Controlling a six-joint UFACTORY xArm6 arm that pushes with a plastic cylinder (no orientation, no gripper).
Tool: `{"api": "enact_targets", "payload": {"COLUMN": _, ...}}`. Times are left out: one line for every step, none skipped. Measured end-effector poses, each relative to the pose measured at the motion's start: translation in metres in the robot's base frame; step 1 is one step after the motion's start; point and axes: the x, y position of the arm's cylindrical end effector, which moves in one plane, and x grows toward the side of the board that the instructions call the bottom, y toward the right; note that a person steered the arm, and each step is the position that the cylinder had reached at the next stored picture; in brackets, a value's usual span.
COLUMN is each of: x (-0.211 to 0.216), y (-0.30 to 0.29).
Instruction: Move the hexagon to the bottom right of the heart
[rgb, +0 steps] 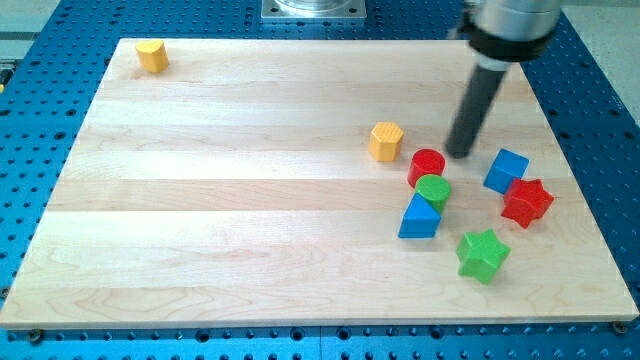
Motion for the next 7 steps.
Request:
{"api": "enact_targets", "payload": {"x": -0.015, "y": -0.066}}
{"api": "enact_targets", "payload": {"x": -0.048, "y": -0.115}}
{"api": "enact_targets", "payload": {"x": -0.016, "y": -0.062}}
{"api": "enact_targets", "payload": {"x": 0.006, "y": -0.089}}
{"api": "enact_targets", "payload": {"x": 0.001, "y": -0.179}}
{"api": "enact_targets", "payload": {"x": -0.014, "y": -0.238}}
{"api": "enact_targets", "payload": {"x": 0.007, "y": -0.275}}
